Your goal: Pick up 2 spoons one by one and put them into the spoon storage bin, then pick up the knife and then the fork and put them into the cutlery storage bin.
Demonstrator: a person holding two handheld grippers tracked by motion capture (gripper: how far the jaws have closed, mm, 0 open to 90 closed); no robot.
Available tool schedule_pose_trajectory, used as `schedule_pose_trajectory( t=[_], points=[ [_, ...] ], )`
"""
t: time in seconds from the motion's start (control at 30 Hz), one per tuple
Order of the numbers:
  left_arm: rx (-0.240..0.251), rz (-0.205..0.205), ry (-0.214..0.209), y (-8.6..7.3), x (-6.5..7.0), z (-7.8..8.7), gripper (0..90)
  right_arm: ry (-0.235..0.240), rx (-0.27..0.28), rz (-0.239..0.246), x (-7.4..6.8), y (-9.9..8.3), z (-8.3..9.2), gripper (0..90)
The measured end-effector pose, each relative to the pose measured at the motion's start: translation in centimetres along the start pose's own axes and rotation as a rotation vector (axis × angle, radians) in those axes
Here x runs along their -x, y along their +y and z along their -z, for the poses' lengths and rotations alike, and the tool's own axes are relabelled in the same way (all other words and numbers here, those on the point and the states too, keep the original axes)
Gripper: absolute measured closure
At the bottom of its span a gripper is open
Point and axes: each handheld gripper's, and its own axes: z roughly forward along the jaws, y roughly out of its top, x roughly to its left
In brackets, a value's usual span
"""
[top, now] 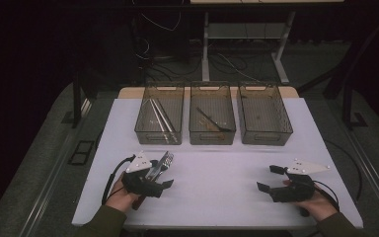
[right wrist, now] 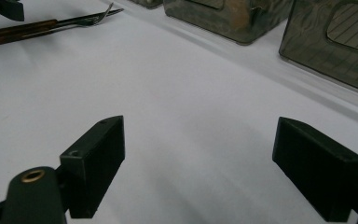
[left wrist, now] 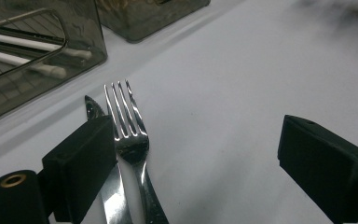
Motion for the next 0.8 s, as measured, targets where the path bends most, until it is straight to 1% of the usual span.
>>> schedule_pose_trajectory(
  t=[0.1,0.23,0.33,0.47,0.67,0.7,0.8],
  points=[
    [0.001,-0.006,0.012,0.1,-0.1,0.2,7.8,0.003,0.007,-0.007,0.0,0.1,0.0,16.7],
    [0.007,0.003,0.018,0.1,-0.6,0.6,2.6,0.008,0.006,-0.006,-0.1,0.2,-0.1,16.7],
    [0.010,0.012,0.030,0.0,-1.0,0.9,1.0,0.006,0.005,-0.004,-0.1,0.3,-0.1,16.7],
    [0.005,0.014,0.046,-0.2,-1.7,1.4,0.6,0.005,-0.001,-0.002,-0.1,0.3,-0.2,16.7],
    [-0.006,0.043,0.059,-0.9,-2.9,2.5,0.6,0.005,-0.012,0.003,-0.1,0.2,-0.3,16.7],
    [-0.010,0.043,0.066,-1.0,-3.1,2.6,1.0,0.006,-0.013,0.005,-0.2,0.2,-0.3,16.7],
    [-0.022,0.052,0.081,-1.4,-3.5,3.1,6.7,0.004,-0.014,0.004,-0.1,0.2,-0.3,16.7]
  ],
)
